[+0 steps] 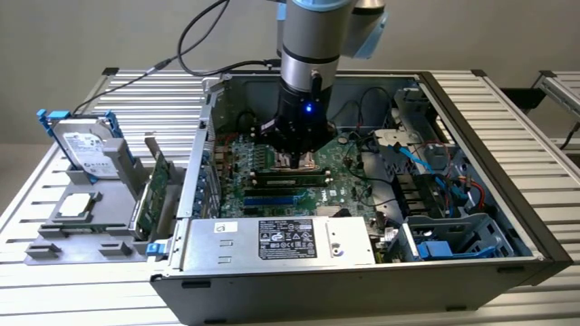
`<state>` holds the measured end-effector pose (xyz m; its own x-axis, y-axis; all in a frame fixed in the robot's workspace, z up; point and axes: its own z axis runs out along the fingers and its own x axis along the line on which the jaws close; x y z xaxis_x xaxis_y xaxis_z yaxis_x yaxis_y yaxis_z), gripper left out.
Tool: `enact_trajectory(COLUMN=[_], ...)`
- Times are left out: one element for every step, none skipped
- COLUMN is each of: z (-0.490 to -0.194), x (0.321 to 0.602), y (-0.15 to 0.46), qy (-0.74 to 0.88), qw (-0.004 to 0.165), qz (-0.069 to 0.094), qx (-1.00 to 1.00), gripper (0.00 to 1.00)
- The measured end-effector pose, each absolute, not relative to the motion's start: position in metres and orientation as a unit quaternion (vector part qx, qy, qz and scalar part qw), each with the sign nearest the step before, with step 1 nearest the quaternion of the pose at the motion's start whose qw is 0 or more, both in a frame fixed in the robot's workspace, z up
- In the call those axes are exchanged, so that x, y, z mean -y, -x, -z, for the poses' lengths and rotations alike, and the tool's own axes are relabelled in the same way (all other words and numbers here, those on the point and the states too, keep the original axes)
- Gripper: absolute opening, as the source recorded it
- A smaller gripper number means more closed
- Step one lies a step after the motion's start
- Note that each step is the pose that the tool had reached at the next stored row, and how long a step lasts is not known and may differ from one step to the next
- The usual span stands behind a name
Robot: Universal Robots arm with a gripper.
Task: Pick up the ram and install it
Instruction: 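Press down the ram until it locks into place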
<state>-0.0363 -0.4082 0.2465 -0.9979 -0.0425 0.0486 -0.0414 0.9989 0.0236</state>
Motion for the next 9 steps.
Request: enact_trajectory(z=[-0.247, -0.247, -0.247, -0.248, -0.248, -0.249, -0.249, -0.249, -0.250], x=[0.410, 0.411, 0.412, 0.414, 0.415, 0.416, 0.418, 0.419, 0.420], y=[0.036, 0.036, 0.036, 0.036, 0.036, 0.036, 0.036, 0.036, 0.036], qy=[-0.020, -0.019, -0.018, -0.017, -0.016, -0.014, -0.013, -0.012, -0.011], qw=[0.025, 0.025, 0.025, 0.025, 0.025, 0.025, 0.024, 0.024, 0.024], qz=[0.011, 0.011, 0.011, 0.011, 0.011, 0.011, 0.011, 0.011, 0.012], qx=[0.999, 0.999, 0.999, 0.999, 1.000, 1.000, 1.000, 1.000, 1.000], gripper=[0.11, 0.11, 0.11, 0.11, 0.11, 0.11, 0.11, 0.11, 0.11])
